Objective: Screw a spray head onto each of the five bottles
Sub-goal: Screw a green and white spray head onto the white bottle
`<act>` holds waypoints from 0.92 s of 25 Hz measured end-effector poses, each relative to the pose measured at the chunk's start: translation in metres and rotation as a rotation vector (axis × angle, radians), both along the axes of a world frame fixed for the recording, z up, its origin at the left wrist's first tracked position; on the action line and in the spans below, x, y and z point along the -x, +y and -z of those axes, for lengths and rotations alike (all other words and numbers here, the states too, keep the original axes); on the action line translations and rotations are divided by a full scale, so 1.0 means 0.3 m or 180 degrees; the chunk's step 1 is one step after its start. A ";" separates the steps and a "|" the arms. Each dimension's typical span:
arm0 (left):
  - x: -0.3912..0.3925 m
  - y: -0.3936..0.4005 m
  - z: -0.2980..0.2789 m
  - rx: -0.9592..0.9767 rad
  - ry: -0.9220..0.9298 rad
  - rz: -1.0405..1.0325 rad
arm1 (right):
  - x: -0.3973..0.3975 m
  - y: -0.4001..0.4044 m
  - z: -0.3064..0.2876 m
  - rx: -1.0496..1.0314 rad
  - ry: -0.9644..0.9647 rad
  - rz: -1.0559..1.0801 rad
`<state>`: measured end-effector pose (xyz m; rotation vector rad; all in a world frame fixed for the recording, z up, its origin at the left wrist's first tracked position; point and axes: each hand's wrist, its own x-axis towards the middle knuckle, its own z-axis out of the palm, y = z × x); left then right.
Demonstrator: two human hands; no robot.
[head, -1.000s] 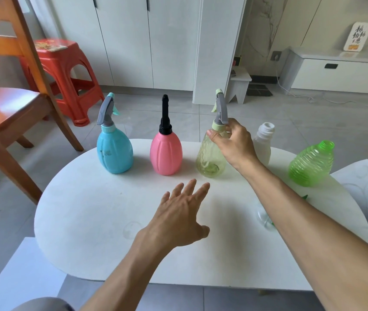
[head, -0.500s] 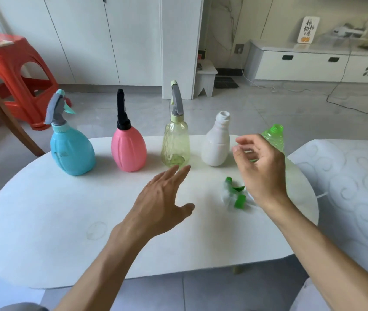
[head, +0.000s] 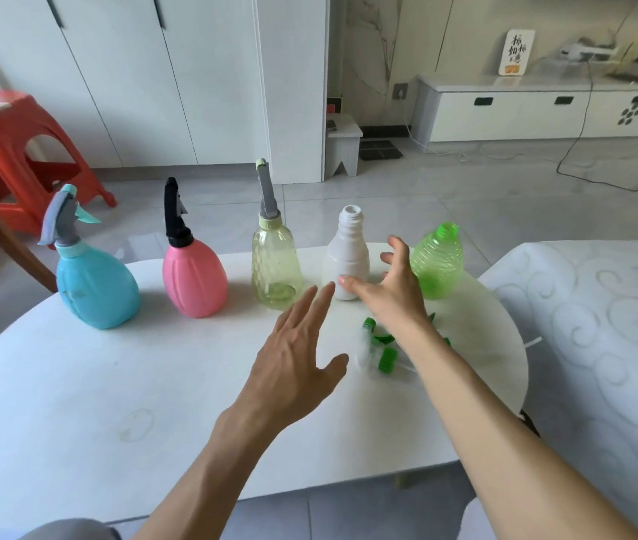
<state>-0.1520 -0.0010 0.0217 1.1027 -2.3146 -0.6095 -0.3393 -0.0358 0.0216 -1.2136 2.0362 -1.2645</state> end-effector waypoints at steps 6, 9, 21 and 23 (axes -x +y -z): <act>-0.067 0.008 0.042 -0.0055 -0.0143 0.0009 | -0.012 -0.102 0.054 -0.0176 0.0018 -0.0013; -0.109 0.010 0.049 -0.0052 -0.0156 -0.0039 | 0.001 -0.121 0.075 -0.0148 -0.0043 -0.0039; -0.093 0.014 -0.017 -0.0487 0.0751 0.0179 | -0.068 0.201 -0.102 -0.0076 -0.0611 -0.1136; -0.066 0.019 -0.027 -0.0775 0.1098 0.0324 | -0.116 0.270 -0.097 -0.0149 -0.0752 -0.1485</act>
